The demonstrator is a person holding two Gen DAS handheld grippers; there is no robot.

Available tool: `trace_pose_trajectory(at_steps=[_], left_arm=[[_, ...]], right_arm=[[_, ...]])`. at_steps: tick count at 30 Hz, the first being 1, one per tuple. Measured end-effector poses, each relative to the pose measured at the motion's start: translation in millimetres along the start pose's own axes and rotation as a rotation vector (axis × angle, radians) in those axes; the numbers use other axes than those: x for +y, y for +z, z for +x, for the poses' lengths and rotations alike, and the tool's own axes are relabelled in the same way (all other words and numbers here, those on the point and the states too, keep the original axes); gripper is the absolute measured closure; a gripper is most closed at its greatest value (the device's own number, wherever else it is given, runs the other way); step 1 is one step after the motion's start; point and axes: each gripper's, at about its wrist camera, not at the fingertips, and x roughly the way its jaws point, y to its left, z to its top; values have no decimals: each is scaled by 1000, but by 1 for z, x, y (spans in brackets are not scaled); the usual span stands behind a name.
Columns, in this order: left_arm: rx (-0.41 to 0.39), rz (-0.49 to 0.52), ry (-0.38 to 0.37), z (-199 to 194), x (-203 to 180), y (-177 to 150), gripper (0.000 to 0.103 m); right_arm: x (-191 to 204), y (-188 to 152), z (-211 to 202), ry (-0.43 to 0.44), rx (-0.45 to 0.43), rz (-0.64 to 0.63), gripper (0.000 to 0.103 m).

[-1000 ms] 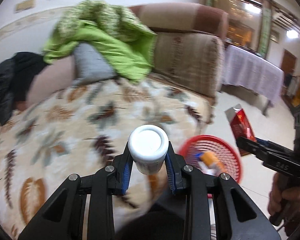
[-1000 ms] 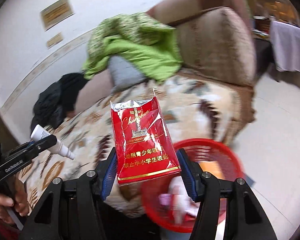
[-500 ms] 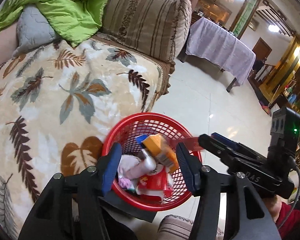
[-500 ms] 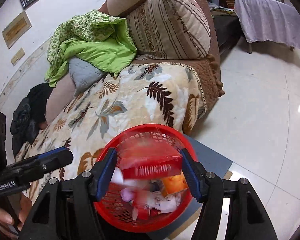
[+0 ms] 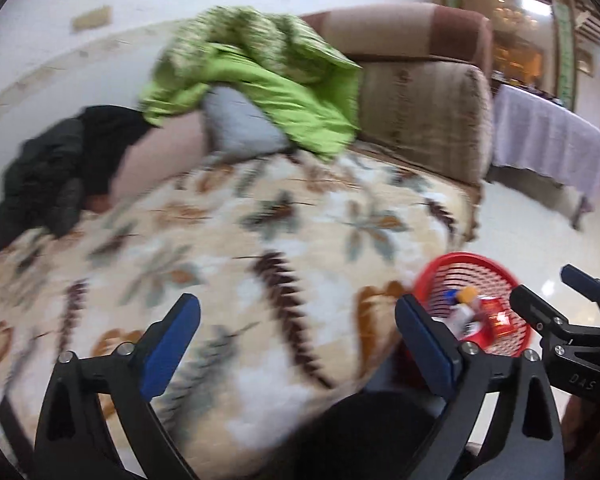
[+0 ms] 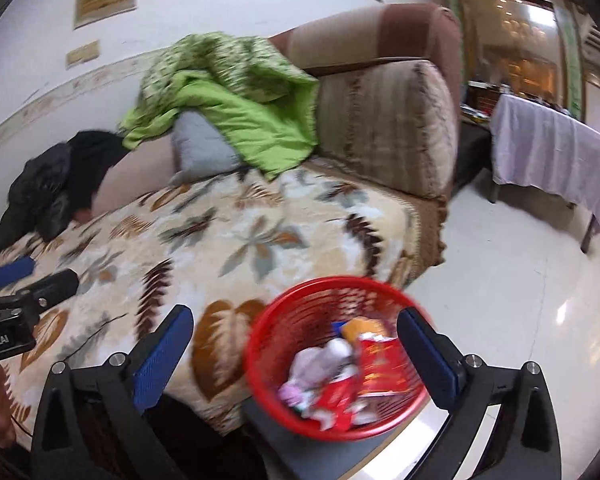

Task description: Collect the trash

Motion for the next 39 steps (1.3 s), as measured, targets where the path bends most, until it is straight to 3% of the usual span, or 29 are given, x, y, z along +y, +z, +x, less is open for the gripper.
trace_pose_trajectory(at_steps=[7, 18, 39], left_arm=[[-11, -32, 102, -17, 36, -19, 0], [-27, -74, 68, -21, 52, -23, 0], [-23, -81, 49, -20, 48, -24, 0]], right_arm=[[28, -14, 3, 36, 55, 5, 0], [44, -15, -2, 7, 30, -43, 0], [45, -17, -1, 17, 25, -53, 0]])
